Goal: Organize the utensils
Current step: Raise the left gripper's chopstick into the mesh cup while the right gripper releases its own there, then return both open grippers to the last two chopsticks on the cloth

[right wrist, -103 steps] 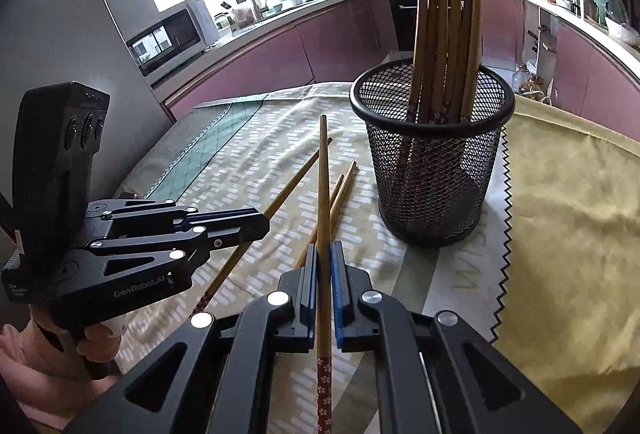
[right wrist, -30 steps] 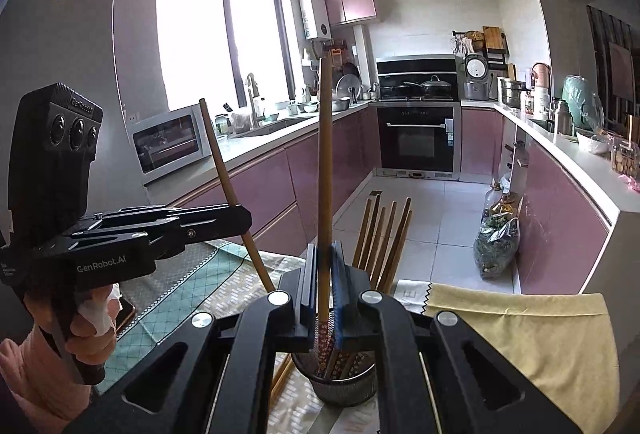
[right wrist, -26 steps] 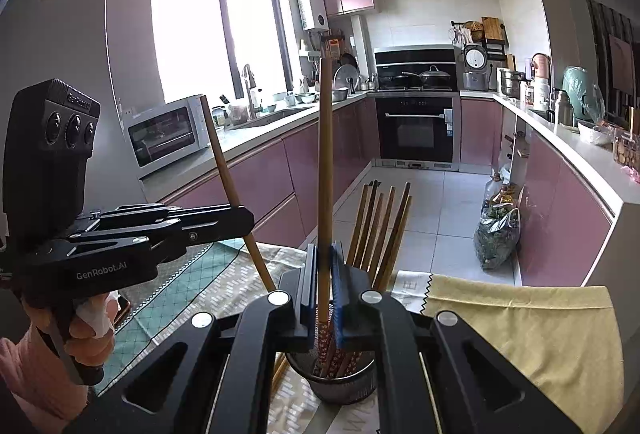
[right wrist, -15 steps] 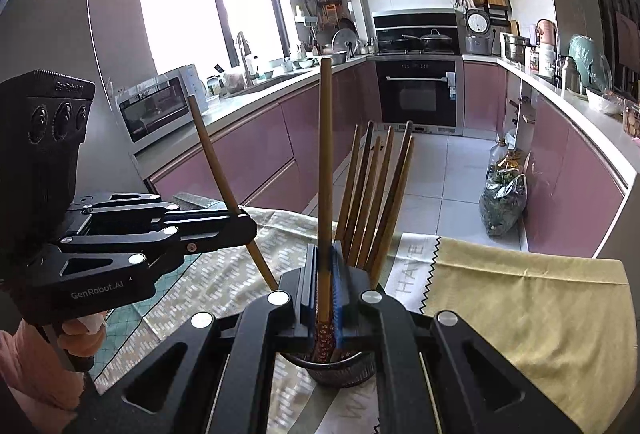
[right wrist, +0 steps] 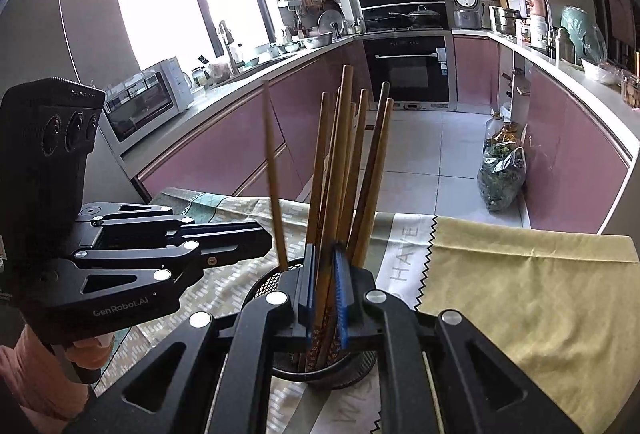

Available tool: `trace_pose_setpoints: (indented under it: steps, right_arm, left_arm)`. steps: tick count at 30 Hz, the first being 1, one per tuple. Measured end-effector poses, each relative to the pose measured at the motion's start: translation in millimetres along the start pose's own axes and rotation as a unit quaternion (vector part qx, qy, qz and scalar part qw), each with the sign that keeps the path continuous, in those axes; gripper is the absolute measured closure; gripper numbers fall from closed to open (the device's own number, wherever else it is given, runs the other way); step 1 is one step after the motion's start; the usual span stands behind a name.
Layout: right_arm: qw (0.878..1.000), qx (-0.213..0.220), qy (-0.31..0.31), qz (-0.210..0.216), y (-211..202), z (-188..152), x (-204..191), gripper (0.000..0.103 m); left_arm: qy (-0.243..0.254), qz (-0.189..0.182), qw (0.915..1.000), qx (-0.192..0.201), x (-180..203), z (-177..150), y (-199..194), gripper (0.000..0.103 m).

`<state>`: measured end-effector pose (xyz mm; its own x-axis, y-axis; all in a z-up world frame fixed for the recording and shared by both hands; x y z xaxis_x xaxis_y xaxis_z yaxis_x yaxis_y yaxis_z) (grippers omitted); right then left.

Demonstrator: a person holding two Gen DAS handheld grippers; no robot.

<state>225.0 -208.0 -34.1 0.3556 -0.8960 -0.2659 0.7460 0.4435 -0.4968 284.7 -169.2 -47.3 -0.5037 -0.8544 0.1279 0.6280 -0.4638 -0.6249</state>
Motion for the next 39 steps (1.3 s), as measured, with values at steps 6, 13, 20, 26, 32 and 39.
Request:
trace_pose_setpoints:
  steps: [6, 13, 20, 26, 32, 39]
  right_arm:
    - [1.000, 0.005, 0.002, 0.002, 0, 2, 0, 0.093]
    - [1.000, 0.016, 0.004, 0.011, -11, -1, -6, 0.086]
    - [0.999, 0.033, -0.010, 0.040, -37, -4, -28, 0.078]
    - [0.996, 0.035, -0.040, 0.071, -57, -18, -62, 0.072]
    - [0.996, -0.003, -0.042, 0.081, -49, -54, -77, 0.069]
    - [0.995, -0.067, -0.015, 0.072, -24, -104, -76, 0.068]
  left_arm:
    - [-0.019, 0.001, 0.9998, 0.006, -3, -4, 1, 0.089]
    - [-0.032, 0.004, 0.9989, 0.035, -6, -10, -21, 0.075]
    - [-0.024, 0.014, 0.9966, 0.077, -5, -22, -57, 0.060]
    - [-0.026, 0.042, 0.9939, 0.099, -15, -41, -86, 0.045]
    - [-0.038, 0.063, 0.9929, 0.094, -26, -72, -100, 0.037]
    - [-0.054, 0.092, 0.9918, 0.070, -36, -112, -101, 0.032]
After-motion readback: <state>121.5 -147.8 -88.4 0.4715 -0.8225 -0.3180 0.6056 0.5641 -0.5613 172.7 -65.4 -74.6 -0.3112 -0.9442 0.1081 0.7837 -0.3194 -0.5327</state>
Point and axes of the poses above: each gripper's, at about its wrist camera, not at the fingertips, and y roughly the way its jaws point, x to its right, z to its top, the point moved 8 cm from there along y, roughly the way its jaws point, and after that the axes turned 6 degrees about x, right-handed, at the moved point
